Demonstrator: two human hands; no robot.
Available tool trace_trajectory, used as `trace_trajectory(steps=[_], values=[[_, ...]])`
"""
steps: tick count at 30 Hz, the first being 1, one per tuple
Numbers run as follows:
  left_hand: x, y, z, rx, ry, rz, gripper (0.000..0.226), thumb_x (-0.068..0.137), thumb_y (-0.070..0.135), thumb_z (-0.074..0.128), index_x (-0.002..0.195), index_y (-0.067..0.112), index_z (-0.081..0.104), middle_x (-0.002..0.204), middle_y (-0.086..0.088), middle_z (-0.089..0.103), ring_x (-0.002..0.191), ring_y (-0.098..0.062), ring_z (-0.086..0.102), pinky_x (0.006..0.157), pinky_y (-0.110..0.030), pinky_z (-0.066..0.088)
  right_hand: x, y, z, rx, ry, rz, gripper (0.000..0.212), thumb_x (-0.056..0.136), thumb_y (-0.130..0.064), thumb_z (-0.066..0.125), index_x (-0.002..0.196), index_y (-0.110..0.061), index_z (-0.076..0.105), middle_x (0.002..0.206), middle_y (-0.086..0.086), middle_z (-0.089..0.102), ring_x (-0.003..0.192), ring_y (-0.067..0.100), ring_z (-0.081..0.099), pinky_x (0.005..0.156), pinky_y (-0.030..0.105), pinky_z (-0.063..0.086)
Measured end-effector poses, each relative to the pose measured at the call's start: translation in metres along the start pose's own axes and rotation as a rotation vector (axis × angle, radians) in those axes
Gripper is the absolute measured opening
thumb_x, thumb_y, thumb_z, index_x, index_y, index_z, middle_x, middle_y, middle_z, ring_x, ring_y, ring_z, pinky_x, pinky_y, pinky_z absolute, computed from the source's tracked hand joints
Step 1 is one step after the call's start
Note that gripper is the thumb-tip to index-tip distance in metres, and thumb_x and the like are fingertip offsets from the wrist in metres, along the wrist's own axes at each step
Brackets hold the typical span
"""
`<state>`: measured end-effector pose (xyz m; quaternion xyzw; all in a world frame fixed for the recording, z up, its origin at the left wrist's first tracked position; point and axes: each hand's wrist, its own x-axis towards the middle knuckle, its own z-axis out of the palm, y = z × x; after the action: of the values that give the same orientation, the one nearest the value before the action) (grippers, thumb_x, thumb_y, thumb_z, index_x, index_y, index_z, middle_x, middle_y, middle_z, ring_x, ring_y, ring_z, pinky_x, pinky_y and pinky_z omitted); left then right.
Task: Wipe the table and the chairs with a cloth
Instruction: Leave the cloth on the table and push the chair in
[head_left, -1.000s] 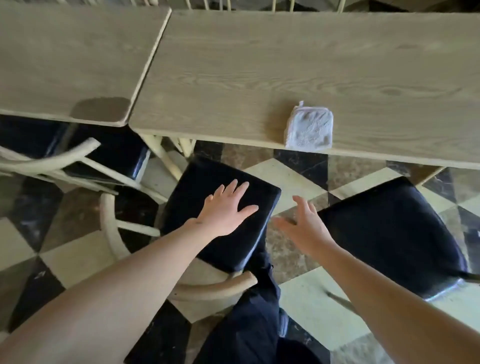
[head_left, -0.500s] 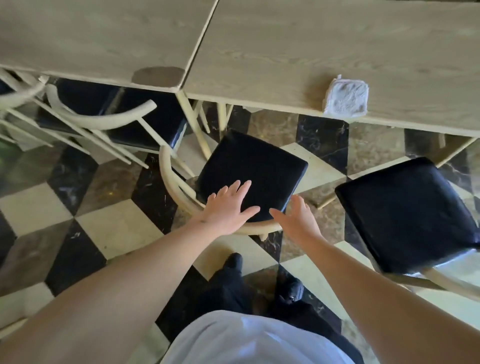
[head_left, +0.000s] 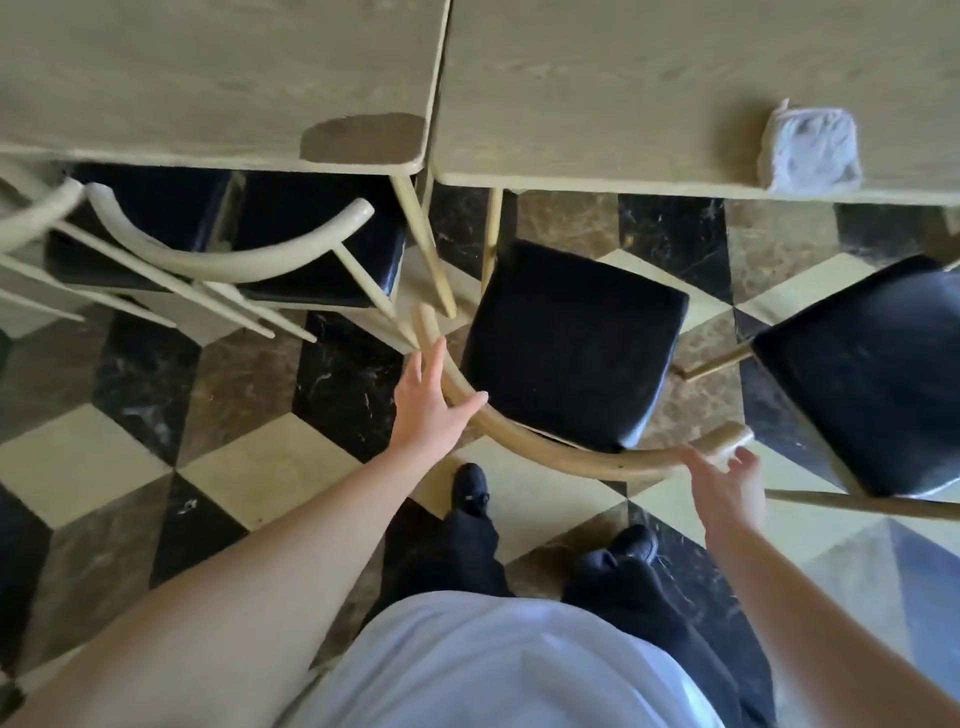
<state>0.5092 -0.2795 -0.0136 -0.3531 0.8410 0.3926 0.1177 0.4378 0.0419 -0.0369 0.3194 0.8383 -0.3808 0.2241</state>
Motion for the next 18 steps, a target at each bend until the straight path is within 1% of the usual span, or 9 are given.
trace_trajectory(steps=[2,3,4,5,7,9,10,14,18], values=[[0.018,-0.013,-0.010,-0.104,0.009,-0.095,0.102,0.085,0.050,0.076,0.161,0.041,0.008,0.170,-0.006,0.005,0.154,-0.032,0.019,0.115,-0.049,0.035,-0.006,0.000,0.017,0.165,-0.002,0.162,0.090,0.082,-0.044,0.076,0.154,-0.017,0.028,0.123,0.014,0.061,0.106,0.029,0.062,0.099,0.051,0.052],[0.027,-0.017,-0.013,-0.180,0.008,-0.152,0.107,0.083,0.049,0.079,0.160,0.043,0.005,0.170,-0.005,0.007,0.152,-0.032,0.023,0.114,-0.050,0.036,-0.006,0.000,0.023,0.229,-0.013,0.221,0.090,0.083,-0.043,0.077,0.154,-0.018,0.027,0.111,0.012,0.060,0.094,0.026,0.062,0.094,0.051,0.055],[0.034,-0.021,-0.016,-0.269,0.011,-0.221,0.111,0.080,0.048,0.082,0.159,0.045,0.003,0.169,-0.004,0.010,0.151,-0.033,0.028,0.113,-0.053,0.039,-0.007,-0.001,0.027,0.273,-0.033,0.271,0.088,0.083,-0.042,0.077,0.153,-0.019,0.029,0.108,0.010,0.058,0.091,0.024,0.061,0.091,0.051,0.057],[0.044,-0.020,-0.017,-0.372,0.016,-0.297,0.115,0.078,0.046,0.085,0.158,0.047,0.002,0.168,-0.004,0.014,0.148,-0.035,0.033,0.109,-0.057,0.044,-0.005,-0.004,0.029,0.325,-0.052,0.315,0.083,0.083,-0.040,0.078,0.149,-0.017,0.034,0.113,0.008,0.058,0.095,0.025,0.061,0.090,0.051,0.057],[0.061,-0.018,-0.021,-0.552,0.018,-0.447,0.119,0.076,0.041,0.088,0.155,0.053,0.000,0.166,-0.006,0.020,0.143,-0.040,0.038,0.096,-0.062,0.053,0.000,-0.010,0.033,0.416,-0.082,0.380,0.060,0.085,-0.036,0.079,0.132,-0.010,0.052,0.122,0.012,0.061,0.102,0.028,0.064,0.089,0.051,0.058],[0.079,-0.015,-0.021,-0.676,-0.001,-0.538,0.118,0.076,0.037,0.088,0.153,0.056,0.001,0.163,-0.011,0.024,0.141,-0.044,0.039,0.088,-0.065,0.055,0.012,-0.015,0.033,0.460,-0.084,0.420,0.035,0.087,-0.030,0.078,0.110,-0.009,0.060,0.118,0.015,0.066,0.100,0.030,0.068,0.087,0.051,0.059],[0.085,-0.013,-0.022,-0.704,-0.018,-0.550,0.118,0.077,0.034,0.088,0.153,0.056,0.002,0.162,-0.013,0.027,0.140,-0.045,0.040,0.087,-0.066,0.055,0.016,-0.016,0.033,0.474,-0.086,0.435,0.030,0.088,-0.028,0.077,0.106,-0.010,0.060,0.116,0.016,0.067,0.098,0.030,0.069,0.087,0.051,0.059],[0.104,-0.004,-0.024,-0.720,-0.116,-0.548,0.113,0.081,0.026,0.085,0.156,0.051,0.005,0.162,-0.012,0.027,0.141,-0.043,0.039,0.091,-0.070,0.051,0.034,-0.019,0.033,0.481,-0.084,0.502,0.030,0.091,-0.024,0.074,0.110,-0.010,0.054,0.107,0.012,0.065,0.088,0.026,0.068,0.081,0.051,0.060],[0.113,-0.002,-0.021,-0.715,-0.179,-0.558,0.110,0.083,0.014,0.082,0.158,0.044,0.008,0.157,-0.013,0.031,0.137,-0.043,0.041,0.097,-0.073,0.046,0.043,-0.014,0.036,0.500,-0.040,0.569,0.032,0.089,-0.017,0.074,0.111,-0.009,0.051,0.094,0.008,0.060,0.076,0.022,0.063,0.061,0.043,0.055]])
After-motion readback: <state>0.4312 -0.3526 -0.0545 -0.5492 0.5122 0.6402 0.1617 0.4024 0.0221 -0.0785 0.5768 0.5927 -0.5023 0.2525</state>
